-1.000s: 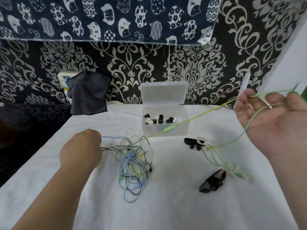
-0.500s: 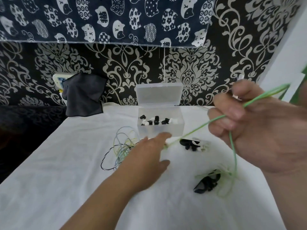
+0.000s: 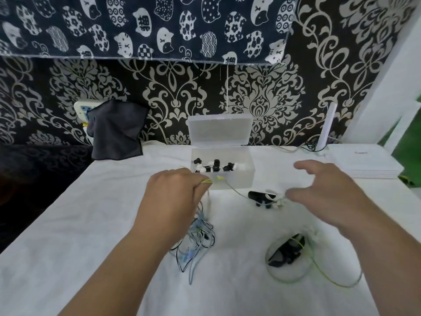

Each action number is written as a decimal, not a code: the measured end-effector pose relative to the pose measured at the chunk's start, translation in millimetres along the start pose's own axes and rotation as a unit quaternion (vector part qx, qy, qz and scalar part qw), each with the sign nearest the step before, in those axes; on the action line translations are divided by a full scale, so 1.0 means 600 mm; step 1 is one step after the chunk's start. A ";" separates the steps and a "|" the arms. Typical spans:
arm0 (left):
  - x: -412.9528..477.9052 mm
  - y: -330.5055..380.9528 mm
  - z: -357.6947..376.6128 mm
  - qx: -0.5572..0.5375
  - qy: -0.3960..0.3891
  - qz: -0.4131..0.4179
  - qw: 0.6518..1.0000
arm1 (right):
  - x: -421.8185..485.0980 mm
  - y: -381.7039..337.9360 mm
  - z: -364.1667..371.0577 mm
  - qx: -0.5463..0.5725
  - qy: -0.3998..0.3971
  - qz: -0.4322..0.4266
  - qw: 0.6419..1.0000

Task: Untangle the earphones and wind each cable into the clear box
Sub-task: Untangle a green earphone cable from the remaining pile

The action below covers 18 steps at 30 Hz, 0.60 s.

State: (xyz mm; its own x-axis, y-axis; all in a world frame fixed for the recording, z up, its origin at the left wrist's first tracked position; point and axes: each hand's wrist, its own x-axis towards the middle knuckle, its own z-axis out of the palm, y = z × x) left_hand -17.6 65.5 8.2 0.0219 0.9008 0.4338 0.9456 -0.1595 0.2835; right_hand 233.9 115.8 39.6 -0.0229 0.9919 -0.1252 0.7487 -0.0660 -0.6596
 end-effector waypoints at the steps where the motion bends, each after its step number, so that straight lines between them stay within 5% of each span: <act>1: 0.001 0.007 -0.001 -0.001 0.005 0.021 1.000 | -0.011 -0.015 0.007 -0.015 0.003 -0.047 0.999; 6: -0.001 0.033 0.001 -0.039 0.002 0.082 0.996 | -0.038 -0.057 0.054 0.099 -0.149 -0.215 0.960; 8: -0.002 0.038 0.001 -0.057 -0.004 0.091 0.994 | -0.038 -0.057 0.075 0.059 -0.126 -0.241 0.960; 18: -0.009 0.025 0.006 -0.046 -0.019 0.042 0.998 | -0.029 -0.053 0.085 0.147 -0.127 -0.151 0.969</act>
State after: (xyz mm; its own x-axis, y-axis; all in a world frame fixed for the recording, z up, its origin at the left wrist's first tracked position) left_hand -2.4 59.8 6.9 0.1142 0.8968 0.4275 0.9061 -0.2705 0.3254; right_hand 176.8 95.2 25.2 -0.4017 0.9145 -0.0480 0.4623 0.1573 -0.8727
